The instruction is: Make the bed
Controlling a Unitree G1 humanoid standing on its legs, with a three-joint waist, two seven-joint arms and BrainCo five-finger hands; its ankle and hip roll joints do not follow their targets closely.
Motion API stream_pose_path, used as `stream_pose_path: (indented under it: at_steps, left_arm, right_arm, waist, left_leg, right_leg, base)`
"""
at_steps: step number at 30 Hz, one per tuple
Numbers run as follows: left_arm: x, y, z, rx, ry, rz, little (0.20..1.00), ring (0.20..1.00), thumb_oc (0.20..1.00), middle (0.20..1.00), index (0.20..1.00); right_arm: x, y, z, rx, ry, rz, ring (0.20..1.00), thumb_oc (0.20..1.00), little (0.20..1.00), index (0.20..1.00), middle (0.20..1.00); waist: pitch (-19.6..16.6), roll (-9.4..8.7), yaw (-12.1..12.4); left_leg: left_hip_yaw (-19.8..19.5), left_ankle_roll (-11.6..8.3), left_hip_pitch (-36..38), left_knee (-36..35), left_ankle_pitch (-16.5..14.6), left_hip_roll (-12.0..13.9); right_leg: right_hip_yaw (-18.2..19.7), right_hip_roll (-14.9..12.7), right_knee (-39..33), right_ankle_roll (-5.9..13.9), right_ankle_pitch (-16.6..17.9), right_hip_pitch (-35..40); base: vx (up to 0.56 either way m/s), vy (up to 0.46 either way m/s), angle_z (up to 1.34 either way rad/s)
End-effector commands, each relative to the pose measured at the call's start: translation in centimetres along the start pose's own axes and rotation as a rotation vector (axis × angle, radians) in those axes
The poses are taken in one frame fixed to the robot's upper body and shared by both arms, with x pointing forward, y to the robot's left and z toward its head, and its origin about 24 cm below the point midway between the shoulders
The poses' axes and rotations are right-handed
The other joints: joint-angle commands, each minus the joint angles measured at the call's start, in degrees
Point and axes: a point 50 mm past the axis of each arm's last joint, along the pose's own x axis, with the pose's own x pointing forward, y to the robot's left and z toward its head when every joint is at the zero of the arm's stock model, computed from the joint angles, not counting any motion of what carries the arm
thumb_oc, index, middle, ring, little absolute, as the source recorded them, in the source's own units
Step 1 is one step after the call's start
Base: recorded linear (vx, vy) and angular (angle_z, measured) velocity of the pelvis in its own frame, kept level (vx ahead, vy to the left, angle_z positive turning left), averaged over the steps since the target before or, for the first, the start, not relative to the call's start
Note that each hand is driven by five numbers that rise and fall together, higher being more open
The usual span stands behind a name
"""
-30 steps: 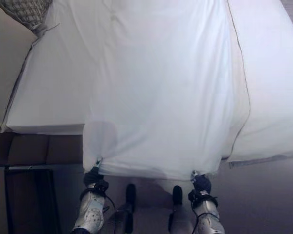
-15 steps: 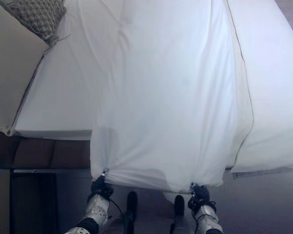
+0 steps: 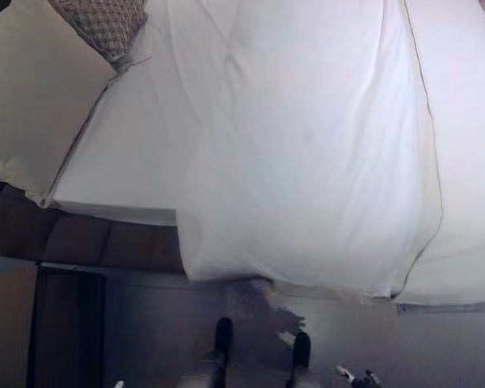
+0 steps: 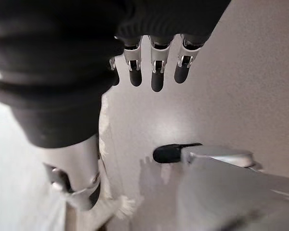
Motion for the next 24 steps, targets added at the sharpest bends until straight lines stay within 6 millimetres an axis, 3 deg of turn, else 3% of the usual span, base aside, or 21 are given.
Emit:
stream_pose_path:
  at_steps: [1, 4, 6, 9, 10, 11, 12, 13, 14, 15, 18, 22, 24]
  left_arm:
    - [0.1, 0.3, 0.5, 0.259, -0.053, -0.055, 1.0, 1.0, 1.0, 1.0, 1.0]
    - [-0.2, -1.6, 1.9, 0.405, -0.171, -0.185, 1.0, 1.0, 1.0, 1.0, 1.0]
    - [-0.6, -3.2, 4.2, 0.578, -0.331, -0.276, 1.0, 1.0, 1.0, 1.0, 1.0]
    - [-0.9, -4.3, 5.8, 0.609, -0.421, -0.314, 1.0, 1.0, 1.0, 1.0, 1.0]
    - [-1.6, -6.3, 7.4, 0.626, -0.518, -0.389, 1.0, 1.0, 1.0, 1.0, 1.0]
    - [-1.6, -6.3, 7.4, 0.626, -0.518, -0.389, 1.0, 1.0, 1.0, 1.0, 1.0]
    - [-2.4, -7.8, 8.6, 0.666, -0.603, -0.456, 1.0, 1.0, 1.0, 1.0, 1.0]
    - [-2.4, -7.8, 8.6, 0.666, -0.603, -0.456, 1.0, 1.0, 1.0, 1.0, 1.0]
    - [-3.5, -10.0, 10.1, 0.72, -0.694, -0.574, 1.0, 1.0, 1.0, 1.0, 1.0]
    - [-3.9, -10.8, 10.8, 0.723, -0.717, -0.618, 1.0, 1.0, 1.0, 1.0, 1.0]
    - [-4.9, -12.2, 11.6, 0.695, -0.742, -0.727, 1.0, 1.0, 1.0, 1.0, 1.0]
    - [-9.0, -17.3, 14.8, 0.846, -0.907, -1.018, 1.0, 1.0, 1.0, 1.0, 1.0]
    - [-9.8, -18.1, 15.3, 0.854, -0.931, -1.057, 1.0, 1.0, 1.0, 1.0, 1.0]
  right_arm:
    - [-0.5, -0.4, -1.2, -0.102, 0.007, 0.027, 1.0, 1.0, 1.0, 1.0, 1.0]
    - [-0.5, 0.1, -0.2, -0.062, -0.063, 0.061, 1.0, 1.0, 1.0, 1.0, 1.0]
    - [-0.6, 1.0, 1.7, -0.011, -0.158, 0.106, 1.0, 1.0, 1.0, 1.0, 1.0]
    - [-0.7, 1.8, 3.5, -0.016, -0.244, 0.148, 1.0, 1.0, 1.0, 1.0, 1.0]
    - [-1.1, 2.9, 5.7, -0.008, -0.346, 0.204, 1.0, 1.0, 1.0, 1.0, 1.0]
    - [-1.1, 2.9, 5.7, -0.008, -0.346, 0.204, 1.0, 1.0, 1.0, 1.0, 1.0]
    - [-1.5, 3.9, 7.5, -0.084, -0.43, 0.258, 1.0, 1.0, 1.0, 1.0, 1.0]
    - [-1.5, 3.9, 7.5, -0.084, -0.43, 0.258, 1.0, 1.0, 1.0, 1.0, 1.0]
    - [-2.4, 5.2, 10.2, -0.17, -0.556, 0.345, 1.0, 1.0, 1.0, 1.0, 1.0]
    - [-2.9, 5.7, 11.4, -0.164, -0.604, 0.37, 1.0, 1.0, 1.0, 1.0, 1.0]
    - [-3.5, 6.3, 13.1, -0.182, -0.665, 0.435, 1.0, 1.0, 1.0, 1.0, 1.0]
    - [-4.8, 8.8, 17.7, -0.258, -0.763, 0.613, 1.0, 1.0, 1.0, 1.0, 1.0]
    - [-5.0, 9.4, 18.3, -0.254, -0.764, 0.642, 1.0, 1.0, 1.0, 1.0, 1.0]
  waist:
    - [-1.81, -2.92, 1.6]
    - [-2.11, -3.02, 1.14]
    - [-2.17, -2.97, 0.72]
    - [-2.14, -3.01, 0.61]
    - [-2.07, -3.1, 0.39]
    - [-2.05, -3.1, 0.41]
    - [-1.91, -3.23, 0.3]
    - [-1.9, -3.24, 0.31]
    - [-1.82, -3.44, -0.02]
    - [-1.82, -3.56, -0.15]
    - [-1.65, -3.6, -0.34]
    - [0.17, -3.48, -0.59]
    - [0.78, -3.37, -0.58]
  left_leg:
    - [-0.81, 0.49, -1.87, 1.39, -0.18, -1.61]
    - [-0.89, 0.45, -1.69, 1.41, -0.22, -1.43]
    - [-1.07, 0.41, -1.39, 1.38, -0.34, -1.41]
    - [-0.96, 0.42, -1.29, 1.52, -0.54, -1.39]
    - [-0.67, 0.41, -1.31, 1.63, -0.62, -1.38]
    - [-0.65, 0.41, -1.28, 1.64, -0.64, -1.37]
    - [-0.37, 0.4, -1.4, 1.84, -0.74, -1.39]
    - [-0.36, 0.4, -1.39, 1.84, -0.74, -1.38]
    - [-0.05, 0.34, -1.89, 2.13, -0.81, -1.37]
    - [0.16, 0.34, -2.04, 2.24, -0.86, -1.32]
    - [0.33, 0.35, -2.58, 2.61, -0.92, -1.32]
    - [0.88, 0.44, -4.81, 5.17, -1.56, -1.7]
    - [1.03, 0.45, -5.41, 5.97, -1.75, -1.72]
  right_leg:
    - [-0.19, -3.48, -0.42, 2.42, 6.58, -3.65]
    - [-0.19, -3.33, -0.39, 2.5, 6.29, -3.34]
    - [-0.11, -3.23, -0.18, 2.58, 5.98, -3.1]
    - [-0.01, -3.22, 0.07, 2.66, 5.82, -3.14]
    - [0.35, -3.18, 0.2, 2.66, 5.8, -3.39]
    - [0.37, -3.17, 0.21, 2.66, 5.79, -3.37]
    - [0.62, -3.12, 0.33, 2.66, 5.81, -3.66]
    - [0.63, -3.11, 0.34, 2.66, 5.81, -3.66]
    - [1.02, -3.06, 0.47, 2.6, 5.84, -4.33]
    - [1.2, -3.0, 0.47, 2.58, 5.79, -4.57]
    - [1.5, -3.02, 0.77, 2.51, 5.74, -5.3]
    - [2.41, -3.09, 3.01, 2.02, 5.15, -7.71]
    - [2.69, -3.01, 3.63, 1.89, 5.03, -8.38]
  base:
    - [0.0, 0.0, 0.0]
    - [0.0, 0.0, 0.0]
    - [0.0, -0.003, 0.02]
    - [0.0, 0.0, 0.0]
    - [0.0, 0.0, 0.0]
    - [0.0, 0.0, 0.0]
    - [0.0, 0.0, 0.0]
    - [-0.04, 0.011, 0.0]
    - [-0.03, 0.016, -0.02]
    - [-0.03, 0.016, -0.1]
    - [-0.03, 0.005, -0.08]
    - [-0.07, 0.01, -0.1]
    - [-0.08, 0.02, -0.07]
